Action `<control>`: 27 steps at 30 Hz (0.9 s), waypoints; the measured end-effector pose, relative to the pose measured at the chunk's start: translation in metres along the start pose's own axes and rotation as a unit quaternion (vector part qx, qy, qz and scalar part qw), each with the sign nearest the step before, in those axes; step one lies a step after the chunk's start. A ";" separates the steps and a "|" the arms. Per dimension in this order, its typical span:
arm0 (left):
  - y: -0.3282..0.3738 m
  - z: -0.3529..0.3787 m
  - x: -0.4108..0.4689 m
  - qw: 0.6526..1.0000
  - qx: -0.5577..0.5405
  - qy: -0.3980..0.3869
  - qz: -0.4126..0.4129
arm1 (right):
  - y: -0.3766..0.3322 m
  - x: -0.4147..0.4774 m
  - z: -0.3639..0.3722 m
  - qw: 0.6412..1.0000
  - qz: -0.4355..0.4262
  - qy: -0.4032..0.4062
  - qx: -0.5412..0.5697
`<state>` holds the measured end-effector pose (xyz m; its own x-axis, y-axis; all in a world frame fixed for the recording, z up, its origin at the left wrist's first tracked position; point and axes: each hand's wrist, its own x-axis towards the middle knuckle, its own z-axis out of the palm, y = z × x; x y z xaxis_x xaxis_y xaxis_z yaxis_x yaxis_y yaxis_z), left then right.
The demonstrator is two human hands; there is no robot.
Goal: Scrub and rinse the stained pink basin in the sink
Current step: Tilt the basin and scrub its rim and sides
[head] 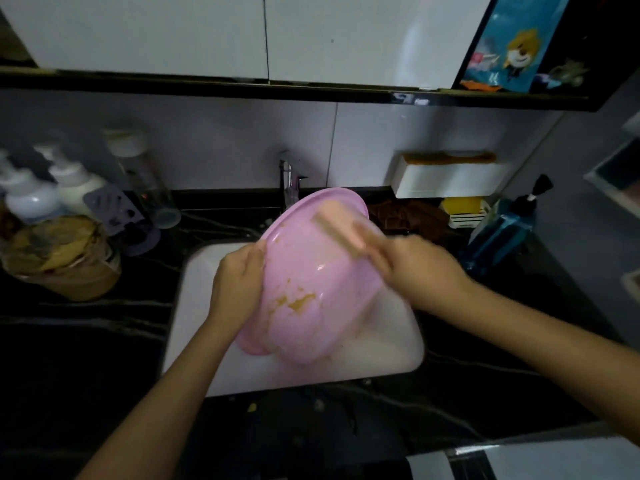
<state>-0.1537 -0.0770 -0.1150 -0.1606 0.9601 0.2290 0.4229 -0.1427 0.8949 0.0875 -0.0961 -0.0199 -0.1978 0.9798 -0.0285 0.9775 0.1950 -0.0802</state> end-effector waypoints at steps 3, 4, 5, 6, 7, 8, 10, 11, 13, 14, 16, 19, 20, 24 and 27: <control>0.007 -0.006 -0.003 0.998 0.040 0.040 -0.006 | -0.011 0.007 0.009 0.993 0.050 0.036 0.103; 0.008 -0.011 -0.002 0.997 0.054 0.050 -0.007 | -0.024 -0.004 0.019 0.993 0.023 0.035 0.112; 0.007 -0.017 -0.001 0.996 0.058 0.059 -0.009 | -0.037 -0.019 0.027 0.992 -0.019 0.032 0.119; 0.005 -0.023 0.001 0.996 0.058 0.064 -0.010 | -0.045 -0.033 0.030 0.990 -0.057 0.031 0.125; 0.006 -0.027 0.002 0.997 0.057 0.060 -0.009 | -0.043 -0.037 0.032 0.991 -0.066 0.023 0.114; 0.008 -0.028 0.003 0.997 0.060 0.051 -0.007 | -0.035 -0.031 0.029 0.992 -0.037 0.024 0.115; 0.019 -0.020 0.007 0.996 0.088 0.026 0.004 | -0.012 -0.003 0.027 0.980 0.060 0.046 0.187; 0.026 -0.012 0.010 0.993 0.113 0.013 0.014 | -0.008 0.003 0.027 0.972 0.094 0.063 0.208; 0.039 0.004 0.018 0.988 0.153 -0.009 0.025 | -0.016 -0.011 0.036 0.970 0.101 0.078 0.205; 0.042 0.009 0.022 0.986 0.164 -0.016 0.027 | -0.028 -0.027 0.044 0.973 0.079 0.087 0.201; 0.043 0.014 0.030 0.985 0.166 -0.026 0.029 | -0.050 -0.059 0.056 0.981 -0.014 0.080 0.174; 0.039 0.011 0.040 0.987 0.150 -0.051 0.019 | -0.045 -0.040 0.053 0.984 -0.001 0.128 0.127; 0.037 0.009 0.044 0.989 0.135 -0.064 0.009 | -0.040 -0.025 0.049 0.978 0.057 0.110 0.166; 0.028 0.007 0.052 0.990 0.079 -0.112 -0.026 | -0.049 -0.041 0.050 0.968 0.155 0.081 0.179; 0.024 0.005 0.052 0.992 0.053 -0.113 -0.034 | -0.070 -0.068 0.065 0.992 0.011 0.089 0.090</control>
<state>-0.1476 -0.0294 -0.0835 0.0076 0.9977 0.0670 0.5106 -0.0615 0.8576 0.0273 -0.1789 -0.0766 -0.1443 0.9791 0.1431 0.9495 0.1777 -0.2587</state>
